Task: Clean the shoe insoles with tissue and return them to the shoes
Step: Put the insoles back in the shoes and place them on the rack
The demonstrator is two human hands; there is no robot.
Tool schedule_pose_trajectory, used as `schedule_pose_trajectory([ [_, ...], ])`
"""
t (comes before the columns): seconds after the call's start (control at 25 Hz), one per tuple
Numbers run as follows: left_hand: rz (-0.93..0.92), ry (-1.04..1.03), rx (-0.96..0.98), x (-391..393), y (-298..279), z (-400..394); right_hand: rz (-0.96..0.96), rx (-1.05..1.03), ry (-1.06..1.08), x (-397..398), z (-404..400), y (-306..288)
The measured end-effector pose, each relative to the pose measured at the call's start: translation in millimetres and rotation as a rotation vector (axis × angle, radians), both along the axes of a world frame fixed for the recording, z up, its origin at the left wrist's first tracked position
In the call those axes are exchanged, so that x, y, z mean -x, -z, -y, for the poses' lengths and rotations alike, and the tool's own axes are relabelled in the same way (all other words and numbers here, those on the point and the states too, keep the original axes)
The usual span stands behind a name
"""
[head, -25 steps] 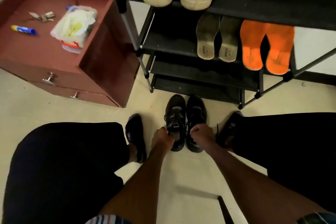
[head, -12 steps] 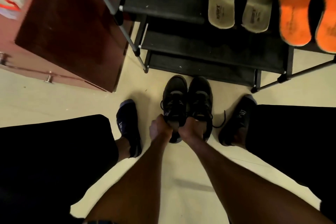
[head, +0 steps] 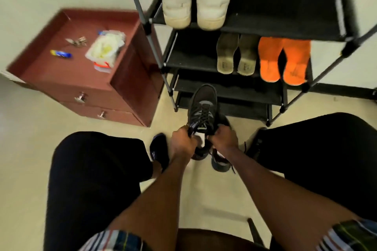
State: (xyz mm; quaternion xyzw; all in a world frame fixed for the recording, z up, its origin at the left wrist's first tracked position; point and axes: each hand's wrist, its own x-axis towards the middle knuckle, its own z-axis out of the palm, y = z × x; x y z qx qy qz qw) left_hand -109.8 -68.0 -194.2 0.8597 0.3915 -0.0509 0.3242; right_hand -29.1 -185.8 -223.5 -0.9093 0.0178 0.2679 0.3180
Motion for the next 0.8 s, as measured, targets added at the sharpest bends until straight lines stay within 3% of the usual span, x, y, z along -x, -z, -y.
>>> schedule_pose_trajectory([
  [0.36,0.52,0.02,-0.011,27,-142,44,0.612,-0.403,0.06,35,64,-155],
  [0.48,0.619,0.102,-0.068,25,-178,56,0.671,-0.559,0.052,33,88,-190],
  [0.8,0.771,0.256,-0.105,-40,-249,62,0.844,-0.673,0.146,-17,108,-249],
])
